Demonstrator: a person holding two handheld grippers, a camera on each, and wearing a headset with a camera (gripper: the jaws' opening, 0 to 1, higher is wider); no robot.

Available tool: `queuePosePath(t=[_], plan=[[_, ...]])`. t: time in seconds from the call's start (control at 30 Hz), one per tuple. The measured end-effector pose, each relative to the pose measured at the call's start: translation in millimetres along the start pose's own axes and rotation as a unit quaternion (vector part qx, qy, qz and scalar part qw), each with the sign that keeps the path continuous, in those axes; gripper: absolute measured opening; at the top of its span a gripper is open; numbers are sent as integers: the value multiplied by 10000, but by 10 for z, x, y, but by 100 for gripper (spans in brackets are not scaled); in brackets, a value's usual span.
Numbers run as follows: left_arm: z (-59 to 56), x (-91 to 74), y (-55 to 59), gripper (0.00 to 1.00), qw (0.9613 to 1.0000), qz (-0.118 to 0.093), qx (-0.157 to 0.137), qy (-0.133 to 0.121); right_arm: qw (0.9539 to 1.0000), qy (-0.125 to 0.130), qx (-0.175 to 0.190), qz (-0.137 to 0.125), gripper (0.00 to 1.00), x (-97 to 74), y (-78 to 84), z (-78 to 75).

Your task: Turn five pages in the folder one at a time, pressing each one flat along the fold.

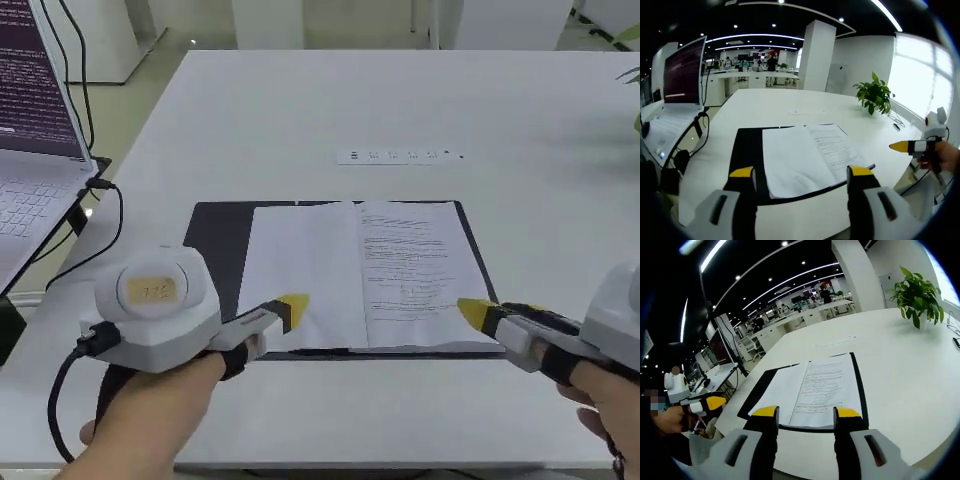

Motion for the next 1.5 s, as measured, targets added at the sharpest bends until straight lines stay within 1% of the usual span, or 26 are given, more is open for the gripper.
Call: queuePosePath(t=[0.1,0.17,0.23,0.3,0.33,0.43,0.47,0.5,0.57,0.6,0.67,0.7,0.83,0.93,1.07,1.23,1.3,1.47,1.5], plan=[[9,-76,1,84,10000,7,36,-5,9996,97,-251,12,56,-34,-17,-22],[10,-122,-2,88,10000,18,89,-5,9996,129,-234,39,64,-37,-24,-51],[14,-153,-8,92,9999,9,138,-2,9997,149,-195,72,74,-55,-44,-45],[19,-188,-12,96,9998,11,221,-6,9995,177,-246,56,83,-73,-65,-59],[20,-210,-11,99,9995,19,310,14,9991,191,-371,27,86,-84,-76,-62],[31,-246,3,99,9989,50,472,41,9974,191,-697,65,93,-107,-91,-51],[38,-262,16,99,9980,75,619,53,9964,178,-832,61,94,-119,-89,-37],[43,-277,26,99,9976,128,685,44,9959,163,-888,58,95,-128,-88,-26],[52,-311,43,99,9969,148,775,36,9935,147,-1132,-17,99,-154,-88,0],[63,-332,51,99,9970,169,752,25,9927,110,-1197,-16,100,-169,-78,13],[76,-361,63,99,9974,188,695,24,9928,70,-1194,-11,100,-189,-68,34],[79,-386,68,99,9976,219,650,9,9933,56,-1156,71,100,-199,-54,42],[80,-458,60,99,9975,220,668,-34,9922,74,-1241,77,100,-233,-17,36],[85,-496,51,99,9976,220,653,-60,9927,67,-1194,118,100,-259,-1,27],[60,-519,61,99,9976,245,649,-90,9931,68,-1163,99,100,-301,10,5],[13,-473,70,99,9971,293,693,-88,9939,70,-1098,76,100,-331,20,-45],[-14,-428,71,99,9970,303,714,-68,9941,62,-1079,63,100,-332,26,-69],[-118,-277,71,99,9974,315,640,59,9946,-4,-1040,41,100,-335,31,-89],[-157,-224,72,99,9974,332,629,100,9946,-7,-1034,47,100,-336,34,-97]])
Point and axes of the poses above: the centre of the closed fingertips' face, and the gripper's own axes: x roughly forward along the fingers, z roughly to its left, y roughly out of its underside, the point moved 10 cm from there along -x, roughly backward along the fingers, and after that the axes turned 3 degrees about z, right-handed, at the moved point
